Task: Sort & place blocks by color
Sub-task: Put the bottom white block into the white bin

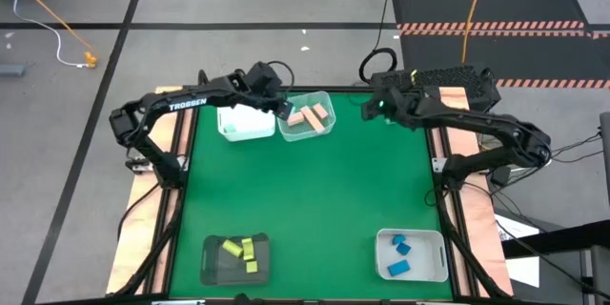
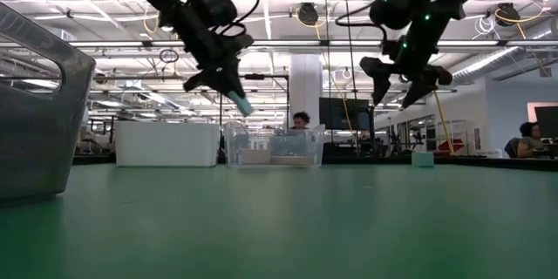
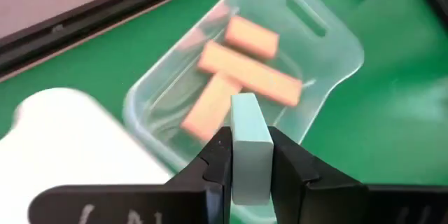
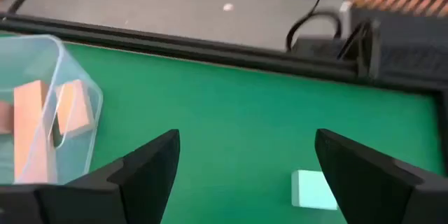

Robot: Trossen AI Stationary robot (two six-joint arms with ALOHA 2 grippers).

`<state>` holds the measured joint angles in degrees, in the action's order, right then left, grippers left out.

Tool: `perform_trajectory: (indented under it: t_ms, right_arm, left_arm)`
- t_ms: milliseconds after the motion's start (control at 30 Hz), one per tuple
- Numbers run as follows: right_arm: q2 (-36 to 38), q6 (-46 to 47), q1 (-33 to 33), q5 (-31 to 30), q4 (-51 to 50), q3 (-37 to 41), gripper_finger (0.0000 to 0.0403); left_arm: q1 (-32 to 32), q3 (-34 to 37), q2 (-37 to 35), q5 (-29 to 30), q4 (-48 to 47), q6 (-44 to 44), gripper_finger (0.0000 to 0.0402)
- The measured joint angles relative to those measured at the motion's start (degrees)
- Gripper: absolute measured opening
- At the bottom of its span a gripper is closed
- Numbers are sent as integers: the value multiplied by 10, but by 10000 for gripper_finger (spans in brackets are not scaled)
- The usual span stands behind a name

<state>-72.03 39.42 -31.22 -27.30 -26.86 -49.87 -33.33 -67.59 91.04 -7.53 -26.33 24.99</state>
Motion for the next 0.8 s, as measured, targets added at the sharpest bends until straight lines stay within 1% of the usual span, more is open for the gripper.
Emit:
perform_trajectory:
  t_ms: [67, 133, 167, 233, 333, 400, 467, 533, 667, 800]
  right_arm:
    - [-2, -10, -34, 42, 13, 0, 320]
    - [-8, -30, -58, 65, 33, 0, 320]
    - [-13, -39, -67, 71, 39, 0, 320]
    - [-26, -49, -82, 81, 56, 0, 320]
    - [-52, -50, -96, 96, 55, 0, 320]
    - [-71, -51, -104, 99, 49, 0, 320]
    - [-87, -50, -111, 99, 41, 0, 320]
    - [-99, -47, -115, 103, 43, 0, 320]
    - [-119, -42, -123, 113, 44, 0, 320]
    - [-133, -19, -132, 115, 20, 0, 320]
  left_arm:
    - [-9, -1, -6, 0, -23, -10, 57]
    - [-21, -1, -12, 1, -52, -15, 57]
    - [-25, 1, -16, 3, -69, -17, 57]
    - [-30, -1, -23, 5, -68, -18, 57]
    - [-41, 0, -38, 10, -92, -21, 57]
    - [-42, -1, -46, 24, -88, -22, 57]
    - [-47, -1, -58, 46, -111, -22, 57]
    - [-50, -1, -68, 76, -127, -21, 57]
    - [-51, -1, -74, 149, -193, -4, 58]
    - [-50, -1, -72, 166, -231, 12, 80]
